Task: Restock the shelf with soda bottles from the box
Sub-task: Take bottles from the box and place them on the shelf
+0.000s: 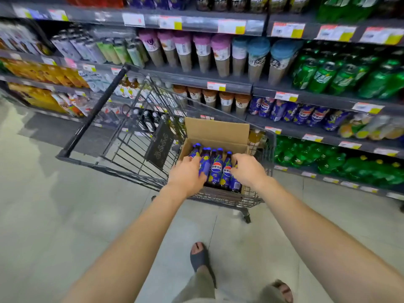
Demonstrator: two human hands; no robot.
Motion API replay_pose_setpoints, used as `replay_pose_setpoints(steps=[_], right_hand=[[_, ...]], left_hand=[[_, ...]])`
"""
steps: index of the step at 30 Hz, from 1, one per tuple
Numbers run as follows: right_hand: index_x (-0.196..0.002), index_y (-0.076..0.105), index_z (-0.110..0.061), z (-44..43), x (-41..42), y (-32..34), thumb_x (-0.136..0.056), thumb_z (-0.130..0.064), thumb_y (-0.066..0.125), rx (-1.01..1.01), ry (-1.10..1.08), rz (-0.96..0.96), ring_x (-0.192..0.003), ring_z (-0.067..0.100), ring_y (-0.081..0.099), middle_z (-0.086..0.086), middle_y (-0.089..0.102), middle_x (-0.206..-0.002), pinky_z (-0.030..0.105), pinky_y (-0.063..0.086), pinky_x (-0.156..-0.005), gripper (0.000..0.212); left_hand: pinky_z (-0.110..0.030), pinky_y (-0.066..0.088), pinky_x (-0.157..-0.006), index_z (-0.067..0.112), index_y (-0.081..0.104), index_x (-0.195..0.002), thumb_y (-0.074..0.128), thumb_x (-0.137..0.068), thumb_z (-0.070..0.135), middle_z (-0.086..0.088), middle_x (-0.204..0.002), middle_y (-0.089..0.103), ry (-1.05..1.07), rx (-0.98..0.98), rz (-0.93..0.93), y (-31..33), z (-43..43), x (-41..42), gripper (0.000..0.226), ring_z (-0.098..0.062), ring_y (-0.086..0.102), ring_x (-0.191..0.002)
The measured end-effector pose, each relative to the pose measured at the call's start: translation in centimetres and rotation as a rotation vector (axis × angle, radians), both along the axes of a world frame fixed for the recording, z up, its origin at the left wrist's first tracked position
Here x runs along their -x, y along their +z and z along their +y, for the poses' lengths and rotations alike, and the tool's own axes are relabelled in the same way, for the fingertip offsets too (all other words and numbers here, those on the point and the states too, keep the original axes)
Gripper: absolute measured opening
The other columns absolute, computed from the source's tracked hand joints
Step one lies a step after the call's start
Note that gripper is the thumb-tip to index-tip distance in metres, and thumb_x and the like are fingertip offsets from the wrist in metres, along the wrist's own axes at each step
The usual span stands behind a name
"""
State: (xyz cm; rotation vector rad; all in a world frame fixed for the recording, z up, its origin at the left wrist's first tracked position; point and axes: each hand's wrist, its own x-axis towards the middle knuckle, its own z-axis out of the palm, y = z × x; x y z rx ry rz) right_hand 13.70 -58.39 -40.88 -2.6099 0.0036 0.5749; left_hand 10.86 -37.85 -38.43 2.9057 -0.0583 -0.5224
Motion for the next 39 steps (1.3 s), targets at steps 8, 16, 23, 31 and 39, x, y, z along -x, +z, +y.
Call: replay_pose_setpoints(steps=[8, 16, 23, 31, 39], right_hand=[[-0.129, 0.061, -0.017, 5.7, -4.5, -5.0, -0.093, -0.024, 0.057, 0.064, -0.073, 0.124, -0.113, 0.034, 0.063, 0.011, 0.068, -0.124, 0.042, 0.056, -0.087, 0.037], [-0.126, 0.059, -0.013, 6.0, -10.1, -10.4, -0.094, -0.023, 0.060, 0.103, -0.114, 0.249, -0.112, 0.035, 0.063, 0.014, 0.066, -0.122, 0.037, 0.051, -0.081, 0.034], [-0.137, 0.055, -0.010, 4.3, -16.8, -15.4, -0.099, -0.033, 0.059, 0.068, -0.176, 0.360, -0.119, 0.034, 0.062, 0.015, 0.064, -0.130, 0.038, 0.052, -0.087, 0.044], [-0.134, 0.054, -0.008, 3.6, -19.6, -24.1, -0.099, -0.041, 0.058, -0.014, -0.283, 0.581, -0.115, 0.035, 0.061, 0.018, 0.064, -0.125, 0.041, 0.055, -0.091, 0.048], [-0.150, 0.036, -0.006, 5.1, -19.9, -32.5, -0.082, -0.051, 0.077, -0.140, -0.450, 0.681, -0.122, 0.033, 0.058, 0.016, 0.055, -0.138, 0.037, 0.052, -0.088, 0.092]], left_hand=[[-0.046, 0.051, -0.099, 0.019, 0.043, -0.146, 0.053, -0.096, 0.040, -0.014, -0.130, 0.057, -0.034, 0.018, 0.127, -5.4, 6.4, -5.5, 0.055, -0.037, 0.057, -0.119], [-0.046, 0.049, -0.100, 0.020, 0.039, -0.152, 0.052, -0.098, 0.040, -0.015, -0.138, 0.053, -0.055, 0.003, 0.271, -10.0, 6.3, -12.2, 0.059, -0.037, 0.054, -0.124], [-0.048, 0.051, -0.100, 0.017, 0.048, -0.138, 0.054, -0.098, 0.037, -0.016, -0.132, 0.056, -0.109, -0.059, 0.402, -14.6, 4.4, -19.8, 0.045, -0.037, 0.056, -0.122], [-0.044, 0.054, -0.097, 0.014, 0.053, -0.138, 0.060, -0.096, 0.042, -0.017, -0.135, 0.060, -0.013, 0.021, 0.611, -24.6, 2.8, -23.9, 0.051, -0.037, 0.060, -0.122], [-0.047, 0.052, -0.104, 0.013, 0.033, -0.157, 0.070, -0.082, 0.060, -0.012, -0.143, 0.057, 0.155, 0.189, 0.653, -33.8, 2.4, -22.5, 0.096, -0.034, 0.057, -0.131]])
